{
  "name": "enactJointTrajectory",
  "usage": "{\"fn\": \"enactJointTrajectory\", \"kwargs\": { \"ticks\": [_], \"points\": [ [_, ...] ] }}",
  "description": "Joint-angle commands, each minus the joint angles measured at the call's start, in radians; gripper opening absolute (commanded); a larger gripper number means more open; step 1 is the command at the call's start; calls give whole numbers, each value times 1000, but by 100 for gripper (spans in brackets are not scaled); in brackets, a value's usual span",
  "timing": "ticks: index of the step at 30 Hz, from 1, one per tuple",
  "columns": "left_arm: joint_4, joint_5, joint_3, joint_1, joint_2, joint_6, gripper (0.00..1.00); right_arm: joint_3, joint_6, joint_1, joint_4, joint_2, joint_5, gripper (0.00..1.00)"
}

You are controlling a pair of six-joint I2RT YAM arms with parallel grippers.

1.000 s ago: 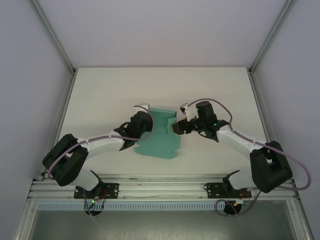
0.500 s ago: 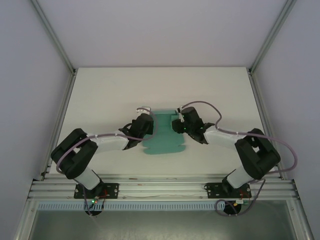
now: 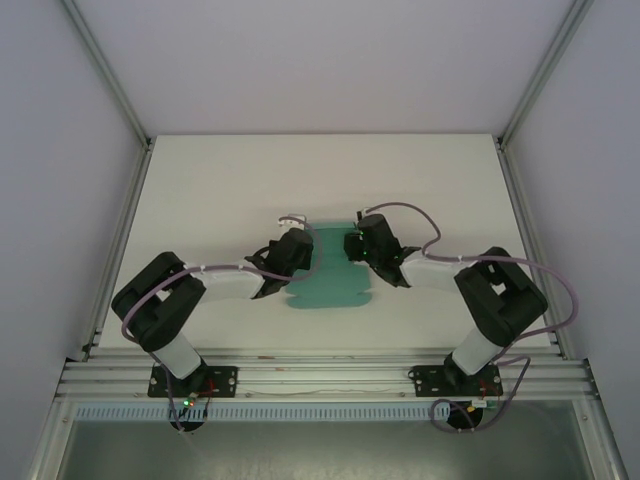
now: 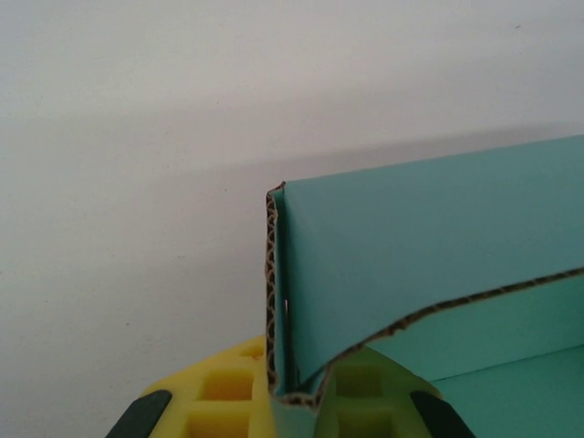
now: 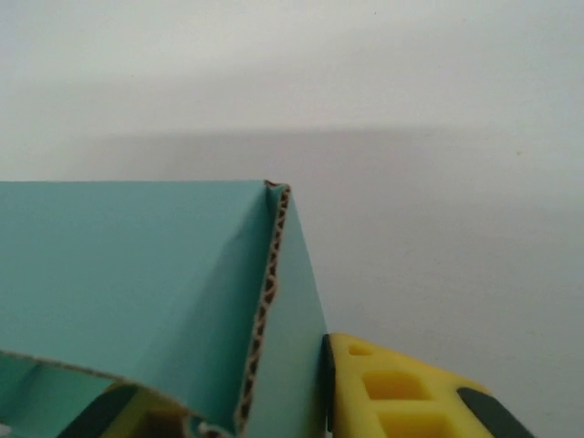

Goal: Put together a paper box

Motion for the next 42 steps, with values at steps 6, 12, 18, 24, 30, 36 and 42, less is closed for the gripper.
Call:
{"fn": "enactJointTrajectory", "kwargs": {
  "ticks": [6, 12, 18, 24, 30, 36, 42],
  "points": [
    [-79, -21, 50, -21, 4, -53, 0, 66, 57, 67, -212, 31, 358, 3],
    [-105, -17, 74, -22, 14, -117, 0, 199, 237, 135, -490, 126, 731, 0],
    [-116, -8, 86, -22, 26, -142, 0, 275, 399, 152, -588, 236, 892, 0],
    [-110, 5, 92, -22, 38, -142, 0, 102, 185, 149, -91, 200, 688, 0],
    [-104, 19, 96, -22, 49, -144, 0, 16, -10, 139, 175, 149, 385, 16],
    [-109, 18, 99, -23, 52, -147, 0, -44, -28, 132, 236, 51, 181, 40],
    [-113, 24, 103, -22, 44, -144, 0, -98, -14, 130, 177, -95, 104, 86]
  ]
}}
